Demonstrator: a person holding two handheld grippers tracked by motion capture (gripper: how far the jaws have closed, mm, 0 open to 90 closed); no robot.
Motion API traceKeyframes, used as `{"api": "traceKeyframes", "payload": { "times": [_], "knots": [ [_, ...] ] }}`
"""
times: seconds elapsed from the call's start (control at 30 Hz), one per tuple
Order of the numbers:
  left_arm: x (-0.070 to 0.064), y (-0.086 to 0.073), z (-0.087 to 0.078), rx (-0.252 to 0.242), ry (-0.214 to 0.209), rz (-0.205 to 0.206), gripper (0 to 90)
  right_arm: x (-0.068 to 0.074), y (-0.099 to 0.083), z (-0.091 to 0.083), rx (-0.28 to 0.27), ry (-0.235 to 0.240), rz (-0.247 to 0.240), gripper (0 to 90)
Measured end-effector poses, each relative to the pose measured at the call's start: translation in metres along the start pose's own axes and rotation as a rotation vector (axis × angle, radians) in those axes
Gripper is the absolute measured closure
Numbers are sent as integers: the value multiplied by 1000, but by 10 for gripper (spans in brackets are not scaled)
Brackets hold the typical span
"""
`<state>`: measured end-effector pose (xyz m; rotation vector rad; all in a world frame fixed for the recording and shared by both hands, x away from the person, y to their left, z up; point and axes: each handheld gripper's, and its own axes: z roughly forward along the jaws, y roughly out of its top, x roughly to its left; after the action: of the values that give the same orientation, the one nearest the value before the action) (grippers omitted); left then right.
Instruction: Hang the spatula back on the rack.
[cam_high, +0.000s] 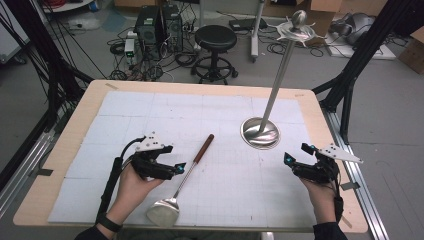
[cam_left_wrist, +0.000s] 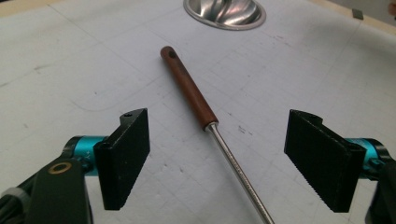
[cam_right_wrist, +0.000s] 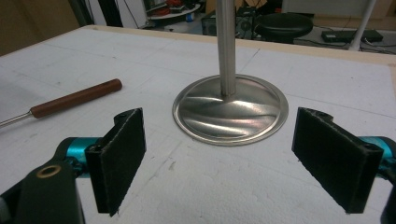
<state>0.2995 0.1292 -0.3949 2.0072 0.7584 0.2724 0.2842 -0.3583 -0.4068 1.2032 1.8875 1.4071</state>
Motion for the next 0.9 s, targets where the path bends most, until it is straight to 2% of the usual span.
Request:
{"api": "traceKeyframes", "payload": {
  "times": [0.3,0.43,0.63,0.73,0.9],
  "knots": [
    [-12,-4,22,91,15,8,283,0,0,1,4,5,6,168],
    [-16,-7,28,132,6,1,320,0,0,1,4,5,6,169],
    [-19,-9,35,187,22,-4,406,0,0,1,3,7,8,168],
    [-19,-11,37,217,33,-14,436,0,0,2,2,7,4,168],
    [-21,-12,39,255,41,-8,469,-1,0,2,2,8,4,169]
  ]
}}
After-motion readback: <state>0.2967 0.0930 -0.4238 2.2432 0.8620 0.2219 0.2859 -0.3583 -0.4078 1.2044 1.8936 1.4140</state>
